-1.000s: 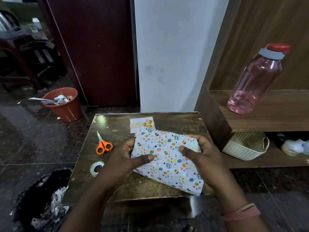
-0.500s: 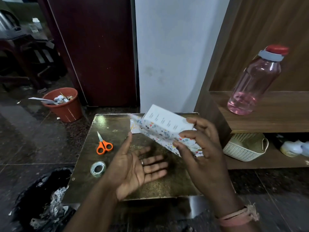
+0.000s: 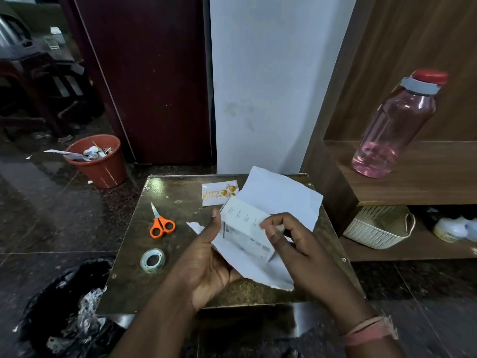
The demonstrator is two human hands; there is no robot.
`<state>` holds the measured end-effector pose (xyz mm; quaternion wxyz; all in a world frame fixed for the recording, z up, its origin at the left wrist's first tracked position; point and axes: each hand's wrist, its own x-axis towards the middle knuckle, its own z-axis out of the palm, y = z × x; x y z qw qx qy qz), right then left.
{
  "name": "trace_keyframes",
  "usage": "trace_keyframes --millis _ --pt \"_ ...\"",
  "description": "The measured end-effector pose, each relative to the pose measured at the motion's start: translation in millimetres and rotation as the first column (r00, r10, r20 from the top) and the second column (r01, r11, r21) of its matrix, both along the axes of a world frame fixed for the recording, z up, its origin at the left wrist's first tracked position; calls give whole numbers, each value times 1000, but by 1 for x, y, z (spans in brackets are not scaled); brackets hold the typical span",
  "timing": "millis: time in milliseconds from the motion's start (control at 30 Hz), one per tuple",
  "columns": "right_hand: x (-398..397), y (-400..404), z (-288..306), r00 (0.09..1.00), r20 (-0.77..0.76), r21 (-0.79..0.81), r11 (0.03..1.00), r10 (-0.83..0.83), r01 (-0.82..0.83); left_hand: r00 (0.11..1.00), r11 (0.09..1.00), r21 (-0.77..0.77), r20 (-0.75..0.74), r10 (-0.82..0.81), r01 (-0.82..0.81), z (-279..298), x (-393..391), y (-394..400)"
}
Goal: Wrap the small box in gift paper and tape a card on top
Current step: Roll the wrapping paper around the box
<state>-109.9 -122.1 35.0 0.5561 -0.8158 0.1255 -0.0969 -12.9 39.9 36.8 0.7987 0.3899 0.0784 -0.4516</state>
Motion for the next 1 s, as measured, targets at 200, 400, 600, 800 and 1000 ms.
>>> trace_keyframes --millis 200,400,600,800,1000 --pt "5 -8 -13 988 24 -16 988 -152 152 997 994 103 67 26 -33 -4 2 3" --pt "11 -20 -14 965 -55 353 899 -256 259 934 846 496 357 7 -196 -18 -7 -1" --pt "9 -24 -24 968 -158 289 929 -194 233 901 706 664 426 -85 -247 -11 -7 0" --pt "9 -20 -27 974 -153 119 975 -169 187 923 805 553 383 -15 -216 -14 -9 0" --pt "9 -20 -23 969 -180 108 976 -170 191 950 861 456 298 91 -225 -13 -6 1"
